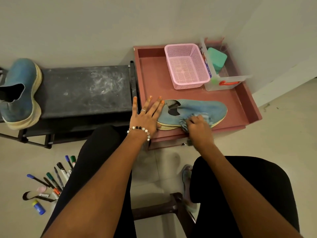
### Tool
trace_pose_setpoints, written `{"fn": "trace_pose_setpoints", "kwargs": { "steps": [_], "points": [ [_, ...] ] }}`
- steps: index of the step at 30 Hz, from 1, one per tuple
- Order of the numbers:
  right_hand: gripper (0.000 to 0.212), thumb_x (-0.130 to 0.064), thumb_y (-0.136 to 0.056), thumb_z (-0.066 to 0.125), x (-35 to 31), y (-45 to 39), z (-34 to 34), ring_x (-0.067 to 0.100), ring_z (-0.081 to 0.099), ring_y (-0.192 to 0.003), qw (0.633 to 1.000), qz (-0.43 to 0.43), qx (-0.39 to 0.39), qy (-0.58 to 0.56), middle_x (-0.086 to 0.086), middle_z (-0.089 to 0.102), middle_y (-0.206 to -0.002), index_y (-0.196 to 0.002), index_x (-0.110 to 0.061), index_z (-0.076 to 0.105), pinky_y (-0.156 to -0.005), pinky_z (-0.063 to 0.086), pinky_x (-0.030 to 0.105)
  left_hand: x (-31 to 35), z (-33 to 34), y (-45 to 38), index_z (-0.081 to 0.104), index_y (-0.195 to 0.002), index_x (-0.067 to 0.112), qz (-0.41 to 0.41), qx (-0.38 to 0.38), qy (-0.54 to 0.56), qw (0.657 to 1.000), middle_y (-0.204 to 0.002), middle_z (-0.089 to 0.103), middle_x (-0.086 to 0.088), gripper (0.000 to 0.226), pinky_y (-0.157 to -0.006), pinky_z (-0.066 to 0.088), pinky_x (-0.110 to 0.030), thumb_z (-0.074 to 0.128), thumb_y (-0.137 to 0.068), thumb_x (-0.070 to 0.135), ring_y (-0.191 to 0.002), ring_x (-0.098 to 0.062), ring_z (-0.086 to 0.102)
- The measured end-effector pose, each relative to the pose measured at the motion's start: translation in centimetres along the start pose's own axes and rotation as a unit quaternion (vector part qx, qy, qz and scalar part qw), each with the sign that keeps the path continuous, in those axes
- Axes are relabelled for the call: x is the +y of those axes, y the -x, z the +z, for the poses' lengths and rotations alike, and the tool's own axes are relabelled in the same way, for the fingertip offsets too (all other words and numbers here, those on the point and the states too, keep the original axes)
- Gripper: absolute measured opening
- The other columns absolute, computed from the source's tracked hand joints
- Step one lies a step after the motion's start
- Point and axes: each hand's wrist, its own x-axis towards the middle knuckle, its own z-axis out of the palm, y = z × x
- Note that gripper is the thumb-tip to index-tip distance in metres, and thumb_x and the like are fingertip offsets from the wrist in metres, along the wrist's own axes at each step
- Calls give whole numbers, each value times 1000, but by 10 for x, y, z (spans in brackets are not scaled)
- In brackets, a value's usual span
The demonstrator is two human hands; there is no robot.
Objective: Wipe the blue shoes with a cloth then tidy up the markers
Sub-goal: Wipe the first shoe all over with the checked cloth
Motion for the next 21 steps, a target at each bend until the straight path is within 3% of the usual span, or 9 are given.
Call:
{"fn": "trace_pose_setpoints", "kwargs": {
  "steps": [2, 5, 10, 12, 15, 18, 21],
  "points": [
    [24, 3, -81, 60, 6, 6, -1, 36, 50, -106, 995, 100, -4, 16, 20, 58, -112, -105, 5, 62, -81, 46, 42, 1, 2, 0, -26, -146, 24, -2, 3, -3, 1000, -155, -26, 9, 74, -101, -25, -65, 25, -99, 50, -144, -23, -21],
    [22, -1, -88, 49, -21, -2, 0, 35, 43, -115, 982, 184, -14, -52, 22, 54, -117, -105, 3, 63, -90, 41, 37, 2, 4, 0, -27, -146, 23, -4, 7, 3, 1000, -155, -28, 8, 75, -101, -24, -66, 26, -99, 48, -144, -25, -22],
    [27, -1, -92, 43, -90, -23, -4, 33, 41, -119, 957, 180, 52, -221, 23, 52, -122, -112, 4, 60, -101, 36, 37, 1, 4, 1, -29, -144, 24, -5, -4, 19, 1000, -154, -30, 9, 72, -102, -21, -66, 22, -97, 44, -143, -25, -24],
    [29, 3, -89, 47, -79, -17, 0, 33, 42, -119, 957, 147, 72, -237, 22, 53, -123, -116, 4, 59, -98, 34, 34, 1, 6, 0, -30, -143, 24, -5, 4, 22, 1000, -154, -30, 9, 76, -102, -21, -66, 26, -98, 47, -144, -25, -23],
    [39, 1, -88, 52, -25, -2, 10, 30, 46, -115, 976, 47, 24, -213, 17, 55, -126, -127, -1, 56, -96, 31, 28, 1, 8, -1, -32, -141, 24, -2, 5, 21, 1000, -153, -31, 9, 79, -102, -22, -67, 29, -98, 49, -143, -26, -23],
    [29, 5, -83, 53, 6, 0, 10, 32, 52, -103, 981, 128, 17, -147, 18, 61, -111, -109, 0, 63, -85, 41, 34, 2, 7, -1, -33, -140, 24, -2, 1, 21, 1000, -153, -32, 9, 80, -103, -21, -67, 30, -98, 49, -144, -26, -23],
    [23, 3, -91, 44, -26, -6, -7, 25, 53, -104, 960, 204, 11, -190, 18, 61, -110, -107, 4, 61, -85, 42, 30, 3, 9, -1, -34, -140, 24, -8, 7, 20, 1000, -153, -32, 9, 80, -101, -22, -67, 30, -98, 49, -143, -26, -23]
  ]
}}
